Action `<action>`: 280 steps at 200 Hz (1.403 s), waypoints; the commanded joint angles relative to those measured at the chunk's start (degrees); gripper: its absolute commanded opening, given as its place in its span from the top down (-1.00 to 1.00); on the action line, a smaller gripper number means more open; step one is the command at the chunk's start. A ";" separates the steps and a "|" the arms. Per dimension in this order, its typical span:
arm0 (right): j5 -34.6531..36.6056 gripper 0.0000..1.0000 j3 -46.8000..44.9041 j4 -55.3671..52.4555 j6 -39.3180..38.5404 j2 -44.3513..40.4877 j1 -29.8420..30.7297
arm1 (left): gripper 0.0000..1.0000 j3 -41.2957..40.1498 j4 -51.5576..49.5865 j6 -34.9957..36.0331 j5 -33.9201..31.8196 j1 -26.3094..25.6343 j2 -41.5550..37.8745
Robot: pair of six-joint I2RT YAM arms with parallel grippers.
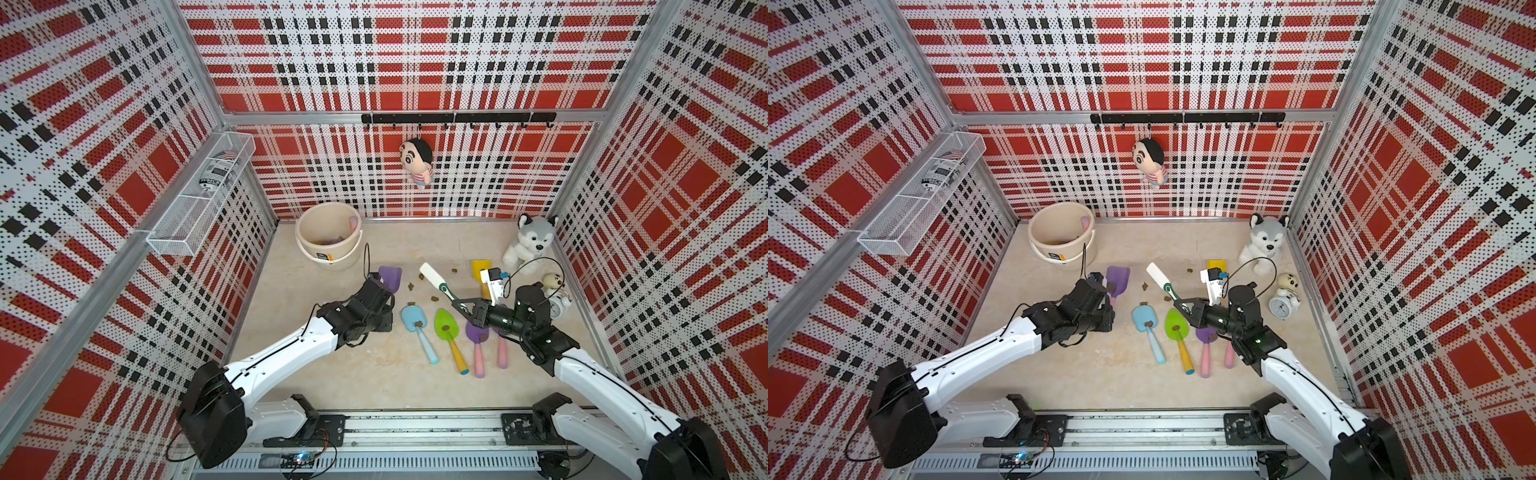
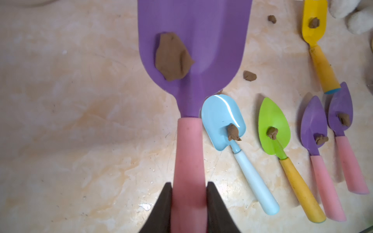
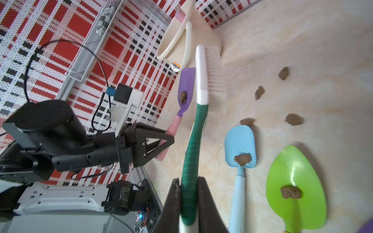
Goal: Brush the soil off the hand trowel and place it into the bucket
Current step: Pick up the hand trowel from the center of the board, then brush off the soil from the hand trowel.
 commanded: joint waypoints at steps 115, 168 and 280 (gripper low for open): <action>-6.40 1.00 4.28 12.76 -0.77 12.48 6.96 | 1.00 6.74 -4.85 15.72 -3.65 -2.38 2.17; 3.44 1.00 5.18 6.42 -1.41 13.62 6.98 | 1.00 6.18 -4.24 15.59 -1.01 -2.39 2.13; -0.80 1.00 2.90 12.42 -1.25 8.15 7.29 | 1.00 3.40 -3.89 14.03 1.24 -1.16 1.86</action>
